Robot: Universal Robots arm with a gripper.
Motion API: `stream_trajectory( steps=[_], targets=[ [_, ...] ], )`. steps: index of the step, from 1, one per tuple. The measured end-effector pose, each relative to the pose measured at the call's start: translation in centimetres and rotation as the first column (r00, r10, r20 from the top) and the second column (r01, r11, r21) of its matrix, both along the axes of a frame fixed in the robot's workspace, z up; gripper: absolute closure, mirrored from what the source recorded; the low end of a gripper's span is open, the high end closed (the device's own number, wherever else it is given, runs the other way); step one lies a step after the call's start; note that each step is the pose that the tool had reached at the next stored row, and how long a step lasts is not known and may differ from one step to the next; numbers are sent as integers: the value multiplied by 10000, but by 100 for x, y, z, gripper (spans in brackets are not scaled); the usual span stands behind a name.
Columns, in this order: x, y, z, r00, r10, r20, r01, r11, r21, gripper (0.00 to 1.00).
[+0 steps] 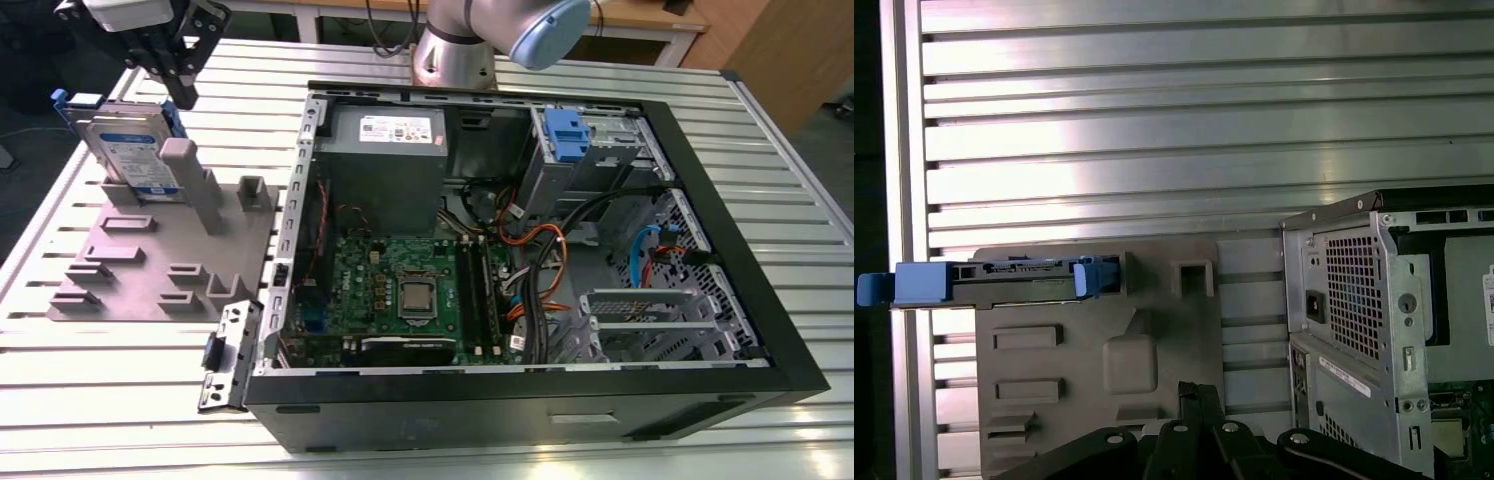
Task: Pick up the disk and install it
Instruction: 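Reach for the disk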
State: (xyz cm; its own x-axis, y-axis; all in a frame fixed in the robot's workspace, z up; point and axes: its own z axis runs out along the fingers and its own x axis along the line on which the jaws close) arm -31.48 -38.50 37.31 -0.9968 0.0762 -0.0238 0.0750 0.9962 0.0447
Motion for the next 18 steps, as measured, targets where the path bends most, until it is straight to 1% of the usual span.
stream_trajectory(
  steps=[3, 12, 18],
  targets=[
    [-16, 0, -11, 10000, -1, 0, 1, 10000, -1, 89],
    [-20, 0, -13, 10000, -1, 2, 1, 10000, 0, 89],
    [-47, 0, -15, 10000, -1, 1, 1, 10000, -1, 89]
  ],
)
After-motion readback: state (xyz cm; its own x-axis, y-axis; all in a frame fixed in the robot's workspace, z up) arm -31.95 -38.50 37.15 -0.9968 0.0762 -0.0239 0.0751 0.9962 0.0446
